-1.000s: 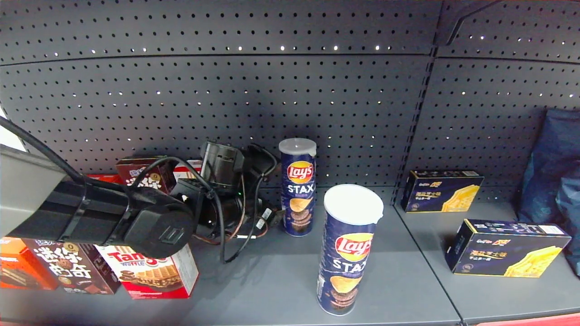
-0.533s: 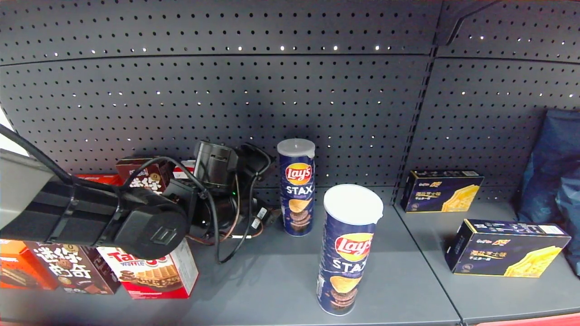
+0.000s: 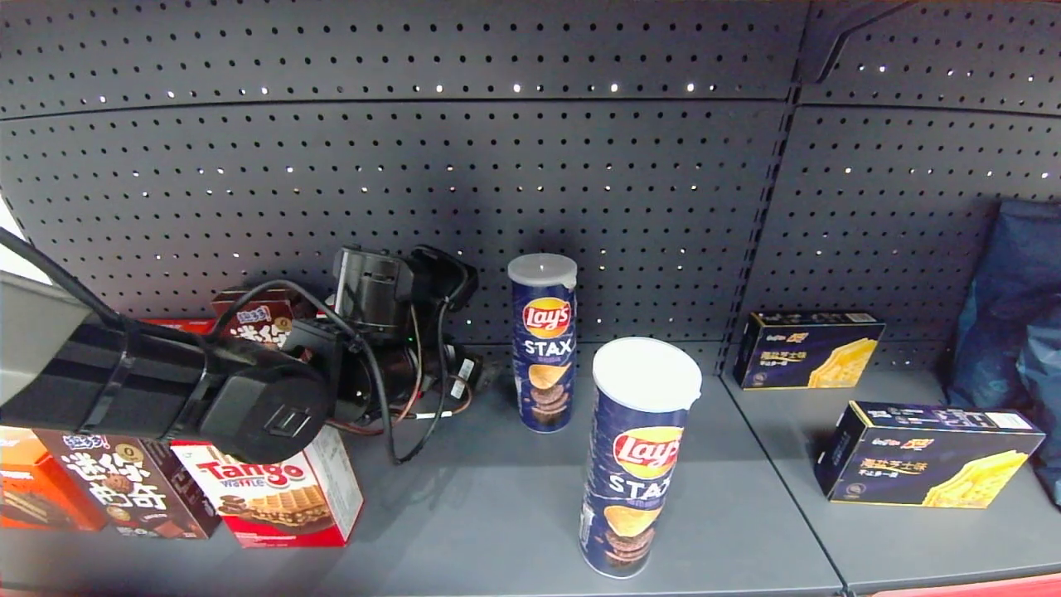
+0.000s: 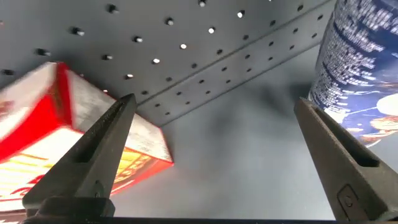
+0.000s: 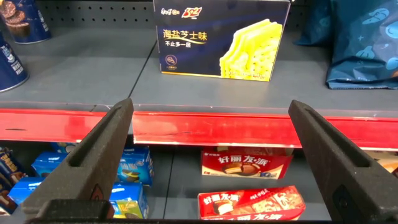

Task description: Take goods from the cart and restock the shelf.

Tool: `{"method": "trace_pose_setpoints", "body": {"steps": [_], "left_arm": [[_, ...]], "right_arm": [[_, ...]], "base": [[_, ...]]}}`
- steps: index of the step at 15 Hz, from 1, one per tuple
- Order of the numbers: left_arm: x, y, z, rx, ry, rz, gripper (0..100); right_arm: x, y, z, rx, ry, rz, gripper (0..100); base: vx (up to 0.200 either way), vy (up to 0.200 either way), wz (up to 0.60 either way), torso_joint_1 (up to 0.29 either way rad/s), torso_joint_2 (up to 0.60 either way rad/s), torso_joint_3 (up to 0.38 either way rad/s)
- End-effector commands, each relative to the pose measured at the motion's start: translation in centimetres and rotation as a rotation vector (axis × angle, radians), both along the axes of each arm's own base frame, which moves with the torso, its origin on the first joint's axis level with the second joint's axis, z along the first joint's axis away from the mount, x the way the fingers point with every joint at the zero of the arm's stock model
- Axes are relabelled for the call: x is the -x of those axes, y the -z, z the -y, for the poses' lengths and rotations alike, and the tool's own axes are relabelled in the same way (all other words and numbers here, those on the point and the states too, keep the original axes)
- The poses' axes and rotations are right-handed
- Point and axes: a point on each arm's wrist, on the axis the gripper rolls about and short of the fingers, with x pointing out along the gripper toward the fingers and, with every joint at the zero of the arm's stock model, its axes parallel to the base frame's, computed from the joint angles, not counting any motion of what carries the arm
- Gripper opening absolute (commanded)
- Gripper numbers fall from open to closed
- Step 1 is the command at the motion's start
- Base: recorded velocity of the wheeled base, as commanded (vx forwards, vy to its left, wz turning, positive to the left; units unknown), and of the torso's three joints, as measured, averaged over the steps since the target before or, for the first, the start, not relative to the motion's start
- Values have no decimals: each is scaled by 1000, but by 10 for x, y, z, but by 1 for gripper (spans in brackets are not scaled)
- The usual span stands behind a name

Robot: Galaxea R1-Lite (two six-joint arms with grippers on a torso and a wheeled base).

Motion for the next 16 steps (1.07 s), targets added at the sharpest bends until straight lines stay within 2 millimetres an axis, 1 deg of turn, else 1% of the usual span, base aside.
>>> {"method": "trace_pose_setpoints", "body": {"steps": [1,5,16], "left_arm": [[-4,10,3,-10,4,-20,100],[-14,16,8,5,-5,-30,100],[-11,25,26,10,40,-35,100]], "right_arm": [[0,0,0,0,-1,-1,100],[0,0,0,0,0,-1,100],[0,0,0,0,-1,-1,100]], "base": [[0,0,0,0,0,0],[0,0,0,0,0,0],[0,0,0,0,0,0]]}}
